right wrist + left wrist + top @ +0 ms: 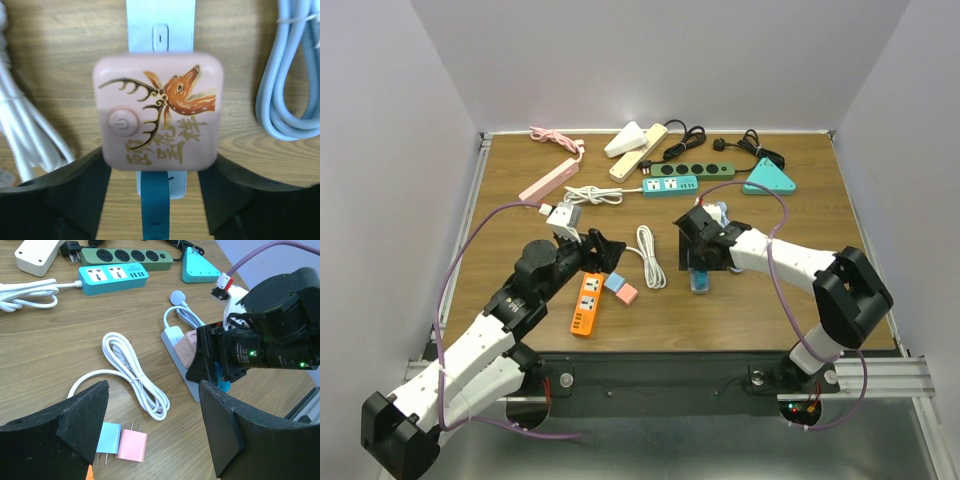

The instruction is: Insert the plug

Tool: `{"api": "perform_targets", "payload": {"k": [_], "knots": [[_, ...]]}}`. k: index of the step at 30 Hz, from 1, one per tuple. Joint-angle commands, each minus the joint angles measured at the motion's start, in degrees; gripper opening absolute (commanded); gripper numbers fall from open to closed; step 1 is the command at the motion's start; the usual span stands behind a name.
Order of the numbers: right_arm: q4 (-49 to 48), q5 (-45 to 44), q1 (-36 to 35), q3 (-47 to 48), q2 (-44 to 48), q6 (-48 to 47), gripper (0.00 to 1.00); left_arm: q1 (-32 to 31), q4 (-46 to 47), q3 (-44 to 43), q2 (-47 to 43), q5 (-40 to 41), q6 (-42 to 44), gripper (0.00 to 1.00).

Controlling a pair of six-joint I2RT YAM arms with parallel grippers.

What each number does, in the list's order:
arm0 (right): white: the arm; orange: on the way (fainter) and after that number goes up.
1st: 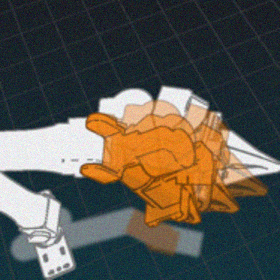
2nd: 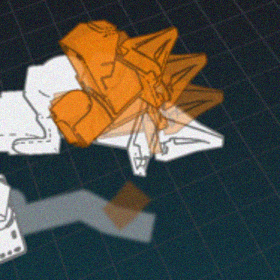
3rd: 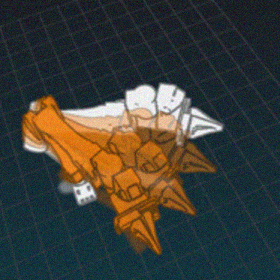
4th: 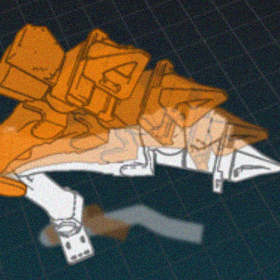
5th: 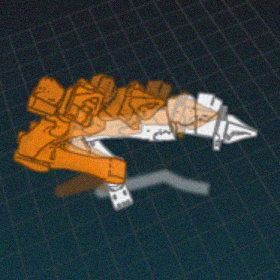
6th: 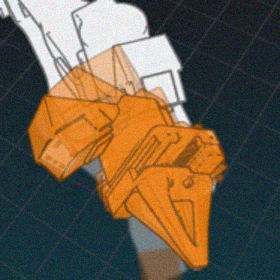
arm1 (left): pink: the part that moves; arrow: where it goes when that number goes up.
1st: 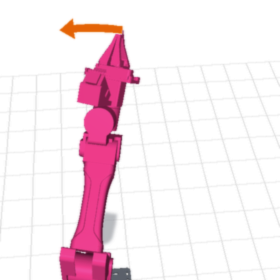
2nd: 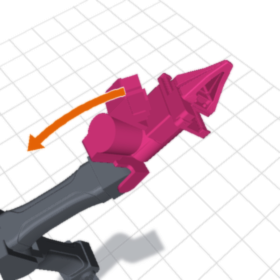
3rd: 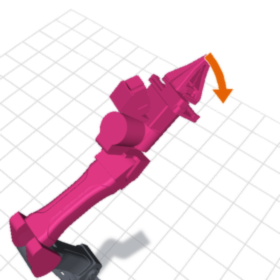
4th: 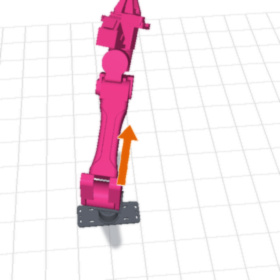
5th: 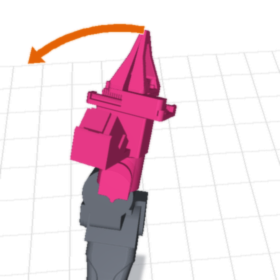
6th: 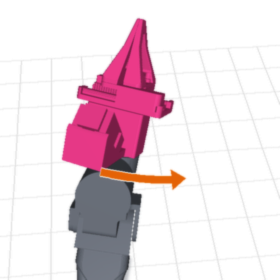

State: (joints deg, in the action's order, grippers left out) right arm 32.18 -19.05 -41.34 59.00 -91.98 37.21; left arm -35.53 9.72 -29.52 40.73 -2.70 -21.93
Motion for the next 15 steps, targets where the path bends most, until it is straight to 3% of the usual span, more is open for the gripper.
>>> {"api": "perform_targets", "payload": {"k": [1,6,15], "knots": [[0.06,-2.93,0.47,4.36,4.88,-2.4,0.74,0.11,0.74,-0.72,-1.0,1.55,-0.12,0.84],[2.79,-1.35,0.39,6.03,9.54,-3.55,0.86,0.11,0.39,0.95,-0.3,4.71,-0.56,0.82],[5.17,0.59,0.47,6.56,19.47,-4.25,0.93,-1.65,-1.28,6.4,0.58,7.27,-3.63,0.78]]}}
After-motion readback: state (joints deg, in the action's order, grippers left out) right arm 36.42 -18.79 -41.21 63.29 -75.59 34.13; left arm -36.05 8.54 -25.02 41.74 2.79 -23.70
